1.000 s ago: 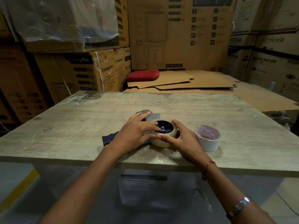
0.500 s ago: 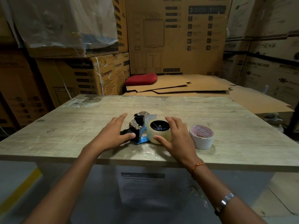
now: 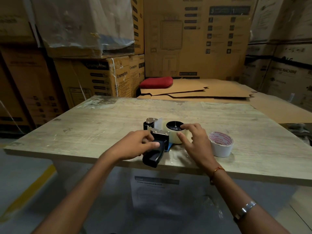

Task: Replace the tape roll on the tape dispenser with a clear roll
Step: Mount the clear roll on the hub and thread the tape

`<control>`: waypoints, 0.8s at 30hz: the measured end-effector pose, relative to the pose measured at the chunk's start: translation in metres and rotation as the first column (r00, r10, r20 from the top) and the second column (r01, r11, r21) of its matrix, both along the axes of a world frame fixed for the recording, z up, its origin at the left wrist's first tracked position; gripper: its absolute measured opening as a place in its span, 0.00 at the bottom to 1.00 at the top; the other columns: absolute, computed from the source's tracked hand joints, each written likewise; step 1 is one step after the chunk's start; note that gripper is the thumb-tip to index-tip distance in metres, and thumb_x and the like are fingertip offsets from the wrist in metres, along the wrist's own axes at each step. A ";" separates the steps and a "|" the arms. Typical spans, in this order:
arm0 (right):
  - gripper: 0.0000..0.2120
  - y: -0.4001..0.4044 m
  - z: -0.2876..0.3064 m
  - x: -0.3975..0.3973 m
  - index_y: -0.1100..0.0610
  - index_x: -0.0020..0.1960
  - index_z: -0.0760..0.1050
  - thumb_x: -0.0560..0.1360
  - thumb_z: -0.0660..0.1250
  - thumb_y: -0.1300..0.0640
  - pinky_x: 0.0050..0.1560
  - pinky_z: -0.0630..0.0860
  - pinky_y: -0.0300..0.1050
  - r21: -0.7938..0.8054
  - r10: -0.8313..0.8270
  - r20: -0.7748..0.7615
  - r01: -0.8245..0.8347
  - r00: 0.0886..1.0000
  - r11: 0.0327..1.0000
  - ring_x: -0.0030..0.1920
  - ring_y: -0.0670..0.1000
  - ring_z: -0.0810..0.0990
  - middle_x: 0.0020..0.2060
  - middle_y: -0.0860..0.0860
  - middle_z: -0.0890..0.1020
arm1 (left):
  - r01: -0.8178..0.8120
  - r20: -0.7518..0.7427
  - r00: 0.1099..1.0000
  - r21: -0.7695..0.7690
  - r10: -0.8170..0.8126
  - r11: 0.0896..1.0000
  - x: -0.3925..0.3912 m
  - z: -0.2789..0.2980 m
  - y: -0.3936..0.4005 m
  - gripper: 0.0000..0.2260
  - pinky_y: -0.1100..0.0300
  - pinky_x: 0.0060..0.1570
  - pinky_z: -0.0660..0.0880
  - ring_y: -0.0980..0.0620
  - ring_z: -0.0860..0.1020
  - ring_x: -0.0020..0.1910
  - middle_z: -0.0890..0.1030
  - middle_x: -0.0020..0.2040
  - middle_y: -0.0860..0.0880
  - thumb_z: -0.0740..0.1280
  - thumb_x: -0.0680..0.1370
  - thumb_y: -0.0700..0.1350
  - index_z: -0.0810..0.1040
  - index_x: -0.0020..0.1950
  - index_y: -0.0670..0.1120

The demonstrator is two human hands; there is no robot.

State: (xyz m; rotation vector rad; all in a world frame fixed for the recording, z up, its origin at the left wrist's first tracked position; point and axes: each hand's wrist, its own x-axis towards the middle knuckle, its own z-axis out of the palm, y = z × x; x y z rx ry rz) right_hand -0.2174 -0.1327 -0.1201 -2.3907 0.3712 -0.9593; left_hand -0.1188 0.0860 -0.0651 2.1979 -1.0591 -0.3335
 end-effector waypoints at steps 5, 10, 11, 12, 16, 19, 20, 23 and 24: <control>0.14 0.012 0.020 -0.009 0.47 0.55 0.80 0.76 0.66 0.39 0.58 0.79 0.55 0.172 0.105 -0.008 -0.102 0.994 0.980 0.60 0.49 0.75 0.55 0.46 0.77 | 0.199 -0.203 0.959 -0.017 -0.198 0.980 -0.009 0.000 -0.005 0.12 0.55 0.50 0.79 0.53 0.85 0.48 0.85 0.55 0.49 0.65 0.82 0.49 0.76 0.65 0.49; 0.26 0.026 0.031 -0.021 0.48 0.68 0.72 0.74 0.71 0.39 0.60 0.76 0.47 0.164 0.205 -0.268 -0.165 0.941 0.973 0.61 0.46 0.73 0.62 0.45 0.72 | 0.164 -0.029 0.985 -0.137 -0.170 0.977 0.000 -0.010 -0.003 0.08 0.68 0.43 0.75 0.60 0.82 0.45 0.85 0.47 0.52 0.66 0.81 0.47 0.81 0.59 0.52; 0.26 0.029 0.031 -0.021 0.48 0.68 0.71 0.73 0.72 0.41 0.61 0.77 0.49 0.138 0.194 -0.281 -0.161 0.940 0.977 0.61 0.47 0.73 0.63 0.46 0.72 | 0.085 0.021 0.996 -0.233 -0.082 0.969 0.004 -0.012 -0.004 0.06 0.67 0.42 0.73 0.59 0.82 0.44 0.85 0.45 0.52 0.66 0.81 0.45 0.82 0.54 0.51; 0.26 0.031 0.031 -0.020 0.47 0.68 0.71 0.73 0.73 0.42 0.61 0.78 0.51 0.131 0.189 -0.289 -0.157 0.939 0.979 0.61 0.48 0.75 0.64 0.47 0.72 | -0.001 0.072 0.997 -0.321 0.025 0.947 0.010 -0.015 -0.005 0.05 0.64 0.43 0.73 0.58 0.81 0.44 0.84 0.45 0.53 0.67 0.81 0.45 0.82 0.52 0.50; 0.27 0.032 0.037 -0.016 0.49 0.70 0.70 0.74 0.74 0.46 0.62 0.78 0.53 0.180 0.200 -0.311 -0.149 0.929 0.972 0.64 0.50 0.75 0.67 0.49 0.74 | -0.057 0.210 0.969 -0.333 0.134 0.941 0.035 -0.032 -0.011 0.14 0.51 0.61 0.74 0.53 0.73 0.65 0.75 0.66 0.54 0.67 0.80 0.48 0.77 0.65 0.57; 0.26 0.027 0.044 -0.018 0.50 0.71 0.70 0.75 0.74 0.51 0.63 0.77 0.51 0.209 0.209 -0.349 -0.141 0.914 0.968 0.65 0.51 0.74 0.69 0.50 0.74 | -0.002 0.195 0.980 -0.226 0.047 0.974 0.046 -0.042 -0.015 0.20 0.44 0.70 0.68 0.52 0.65 0.74 0.66 0.75 0.54 0.66 0.80 0.52 0.70 0.72 0.63; 0.26 0.024 0.045 -0.019 0.50 0.71 0.70 0.75 0.73 0.52 0.63 0.77 0.51 0.220 0.215 -0.358 -0.142 0.909 0.965 0.65 0.52 0.74 0.69 0.50 0.74 | 0.007 0.174 0.984 -0.220 0.032 0.975 0.049 -0.044 -0.016 0.20 0.43 0.71 0.67 0.52 0.64 0.74 0.65 0.76 0.53 0.66 0.80 0.53 0.69 0.72 0.64; 0.25 0.014 0.047 -0.019 0.48 0.72 0.70 0.76 0.71 0.55 0.59 0.75 0.47 0.196 0.215 -0.384 -0.148 0.898 0.969 0.65 0.53 0.74 0.68 0.51 0.74 | 0.027 0.122 0.993 -0.247 0.003 0.969 0.050 -0.049 -0.020 0.21 0.43 0.71 0.67 0.53 0.65 0.74 0.66 0.76 0.55 0.65 0.78 0.57 0.70 0.71 0.64; 0.25 0.011 0.046 -0.018 0.48 0.71 0.70 0.76 0.71 0.55 0.57 0.74 0.45 0.151 0.195 -0.396 -0.145 0.897 0.978 0.65 0.53 0.74 0.68 0.50 0.73 | 0.037 0.104 0.995 -0.263 -0.010 0.964 0.051 -0.051 -0.021 0.20 0.44 0.71 0.68 0.54 0.67 0.73 0.67 0.75 0.55 0.66 0.78 0.56 0.71 0.71 0.64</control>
